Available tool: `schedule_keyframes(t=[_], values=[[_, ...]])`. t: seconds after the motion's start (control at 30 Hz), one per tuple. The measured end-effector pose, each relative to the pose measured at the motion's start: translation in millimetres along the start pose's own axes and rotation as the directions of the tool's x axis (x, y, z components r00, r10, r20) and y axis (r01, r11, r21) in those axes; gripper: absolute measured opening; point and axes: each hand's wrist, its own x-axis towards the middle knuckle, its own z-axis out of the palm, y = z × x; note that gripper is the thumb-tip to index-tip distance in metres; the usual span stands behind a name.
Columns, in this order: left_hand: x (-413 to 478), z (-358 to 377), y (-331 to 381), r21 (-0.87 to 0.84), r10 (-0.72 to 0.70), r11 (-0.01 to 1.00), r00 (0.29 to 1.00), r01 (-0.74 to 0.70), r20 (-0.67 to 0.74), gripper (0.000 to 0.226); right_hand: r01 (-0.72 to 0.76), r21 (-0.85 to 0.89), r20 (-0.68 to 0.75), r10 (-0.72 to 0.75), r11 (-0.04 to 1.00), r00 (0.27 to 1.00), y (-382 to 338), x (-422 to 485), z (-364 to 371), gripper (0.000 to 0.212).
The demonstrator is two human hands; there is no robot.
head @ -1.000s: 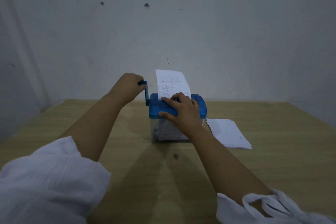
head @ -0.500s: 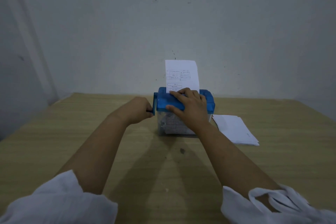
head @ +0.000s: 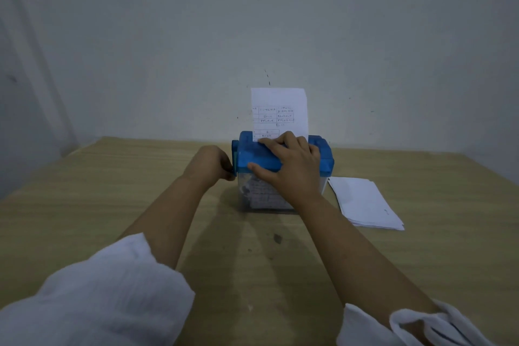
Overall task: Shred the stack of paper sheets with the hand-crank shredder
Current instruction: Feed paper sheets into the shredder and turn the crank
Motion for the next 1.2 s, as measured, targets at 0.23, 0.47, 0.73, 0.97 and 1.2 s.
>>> schedule_keyframes(t=[0.23, 0.47, 0.73, 0.97, 1.2], values=[[28.0, 6.4, 4.6, -0.059, -0.023, 0.998, 0.983, 0.012, -0.182, 0.022, 0.02, -0.023, -0.055, -0.022, 1.0, 0.998, 2.3, 0.3, 3.1, 0.055], [26.6, 29.5, 3.5, -0.495, -0.293, 0.859, 0.92, 0.133, -0.261, 0.034, 0.0, -0.051, -0.019, -0.001, 0.999, 1.0, 3.4, 0.7, 2.9, 0.053], [20.9, 20.7, 14.5, -0.886, -0.344, 0.043, 0.84, 0.461, 0.42, 0.089, -0.007, -0.031, 0.021, 0.008, 0.999, 1.0, 1.1, 0.6, -1.1, 0.053], [29.3, -0.7, 44.2, -0.815, -0.311, 0.264, 0.845, 0.516, 0.435, 0.049, 0.004, -0.053, 0.017, -0.003, 0.999, 1.0, 1.0, 1.1, 1.3, 0.059], [35.5, 0.0, 38.5, -0.903, -0.238, 0.143, 0.9, 0.404, 0.365, 0.024, 0.01, -0.038, 0.036, -0.008, 0.999, 0.999, 2.3, 1.2, -0.3, 0.062]])
